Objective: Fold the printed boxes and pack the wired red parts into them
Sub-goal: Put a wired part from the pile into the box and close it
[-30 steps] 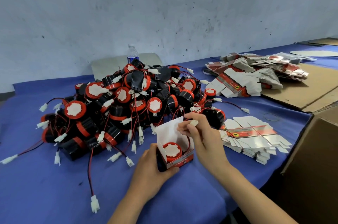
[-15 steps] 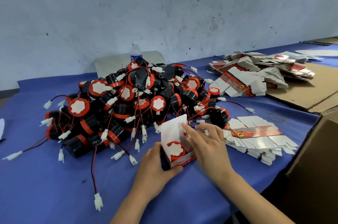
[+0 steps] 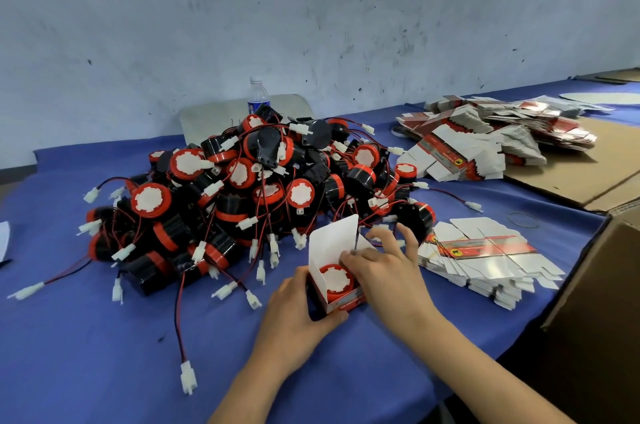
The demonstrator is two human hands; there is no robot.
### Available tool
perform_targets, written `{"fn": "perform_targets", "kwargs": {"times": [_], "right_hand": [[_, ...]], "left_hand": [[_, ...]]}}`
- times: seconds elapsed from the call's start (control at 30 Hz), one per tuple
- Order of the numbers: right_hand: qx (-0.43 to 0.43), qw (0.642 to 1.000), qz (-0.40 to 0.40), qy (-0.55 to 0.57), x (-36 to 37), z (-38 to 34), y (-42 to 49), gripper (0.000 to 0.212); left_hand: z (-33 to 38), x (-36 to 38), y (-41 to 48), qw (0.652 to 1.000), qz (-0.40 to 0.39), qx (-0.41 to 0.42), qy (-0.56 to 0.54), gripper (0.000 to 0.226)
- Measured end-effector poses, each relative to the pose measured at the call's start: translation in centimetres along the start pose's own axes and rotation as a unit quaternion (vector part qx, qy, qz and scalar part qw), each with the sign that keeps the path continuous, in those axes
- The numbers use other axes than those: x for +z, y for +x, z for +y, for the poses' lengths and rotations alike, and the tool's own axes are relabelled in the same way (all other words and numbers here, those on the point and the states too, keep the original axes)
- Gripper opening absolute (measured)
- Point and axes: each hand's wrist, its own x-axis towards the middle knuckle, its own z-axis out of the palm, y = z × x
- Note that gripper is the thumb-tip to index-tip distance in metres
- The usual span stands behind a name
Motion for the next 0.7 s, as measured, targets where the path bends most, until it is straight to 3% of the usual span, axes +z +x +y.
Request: {"fn": "perform_targets", "kwargs": {"times": [0.03,0.07,0.17,0.23,0.33,0.4,0.47,0.53,0.7], "right_hand": [[0.009,0.999,-0.045,0.016,-0.1,0.0,0.3,0.017],[0.033,0.996,-0.08,0.036,0.1,0.0,0.3,0.031],[0.04,0.994,-0.071,0.068,0.8,0.1,-0.8,0.074],[0.034,0.992,-0.08,0.087,0.8,0.2,-1.4,0.082],[0.036,0.981,-0.071,0.176,1.0,-0.1,-1.7,0.069],[0.048,0.969,-0.01,0.24,0.9,-0.9,-2.1,0.048],[0.062,0.968,0.085,0.23,0.9,-1.5,-2.4,0.024],[0.06,0.969,0.13,0.203,0.8,-1.7,-2.5,0.004],[0.037,0.967,0.119,0.224,0.4,-1.7,-3.1,0.019]], "left_hand": [[0.0,0.0,0.0,1.0,0.0,0.005,-0.006,0.063],[0.1,-0.1,0.0,1.0,0.002,0.013,-0.016,0.067],[0.8,-0.2,-0.2,0.997,0.008,0.044,-0.059,0.09],[1.2,-0.2,-0.5,0.996,0.0,0.057,-0.071,0.094],[1.4,-0.2,-0.6,0.996,-0.012,0.065,-0.063,0.089],[1.4,-0.1,-0.5,0.997,-0.023,0.06,-0.042,0.085],[1.2,0.0,-0.4,0.998,-0.028,0.052,-0.019,0.081],[1.1,0.2,-0.3,0.998,-0.02,0.052,0.001,0.074],[1.4,0.3,-0.4,0.991,0.037,0.108,0.068,0.05]]}}
